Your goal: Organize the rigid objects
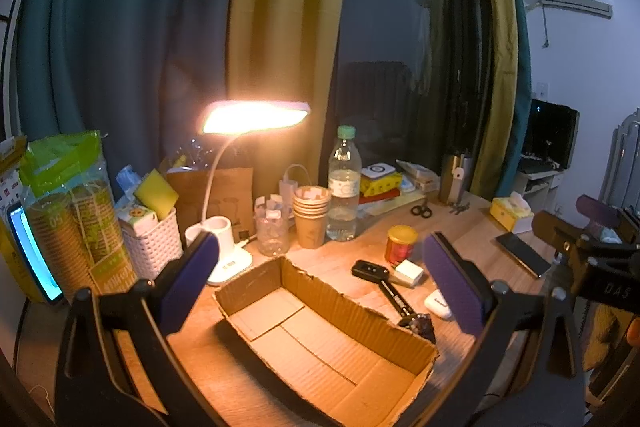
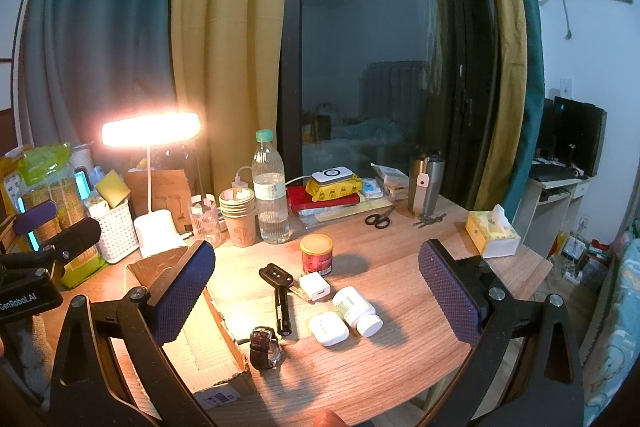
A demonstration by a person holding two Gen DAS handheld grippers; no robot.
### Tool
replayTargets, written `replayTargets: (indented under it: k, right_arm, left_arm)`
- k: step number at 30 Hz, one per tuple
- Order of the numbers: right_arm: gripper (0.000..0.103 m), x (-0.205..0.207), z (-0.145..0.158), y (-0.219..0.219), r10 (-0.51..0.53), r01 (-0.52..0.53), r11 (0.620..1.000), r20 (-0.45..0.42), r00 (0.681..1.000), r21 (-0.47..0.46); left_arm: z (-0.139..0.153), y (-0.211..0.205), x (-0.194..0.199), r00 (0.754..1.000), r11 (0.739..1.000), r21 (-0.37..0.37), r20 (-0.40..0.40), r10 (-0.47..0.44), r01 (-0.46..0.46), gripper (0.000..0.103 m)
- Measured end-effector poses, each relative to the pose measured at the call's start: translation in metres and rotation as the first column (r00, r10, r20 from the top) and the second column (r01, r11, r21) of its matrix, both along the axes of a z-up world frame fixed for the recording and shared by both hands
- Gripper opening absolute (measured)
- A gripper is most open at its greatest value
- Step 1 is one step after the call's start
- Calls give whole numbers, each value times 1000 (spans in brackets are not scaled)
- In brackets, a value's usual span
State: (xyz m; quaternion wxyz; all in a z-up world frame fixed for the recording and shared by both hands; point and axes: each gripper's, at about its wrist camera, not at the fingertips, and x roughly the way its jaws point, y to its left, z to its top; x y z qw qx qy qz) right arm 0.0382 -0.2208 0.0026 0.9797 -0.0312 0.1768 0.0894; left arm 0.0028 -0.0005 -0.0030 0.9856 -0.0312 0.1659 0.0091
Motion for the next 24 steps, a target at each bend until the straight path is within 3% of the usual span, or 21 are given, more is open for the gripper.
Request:
replayTargets:
  k: [5,14,20,24]
  right_arm:
    - [103,8,-10,-2,-2,2,1000,-29,1000,-4]
    - [103,27,-46,-6,-17,15,1000,-124,992,-18]
    - [103,40,-73,-14,-38,34,999,-188,982,-26]
    - [103,47,-86,-21,-51,47,999,-215,975,-23]
  left_arm:
    - [-9,4,8,999,1000,1,-41,14,-14,103]
    - [-61,11,23,980,999,48,-198,35,-26,103]
    - [-101,12,35,944,998,57,-330,17,2,103]
    - [-124,9,46,899,999,30,-437,-18,35,102]
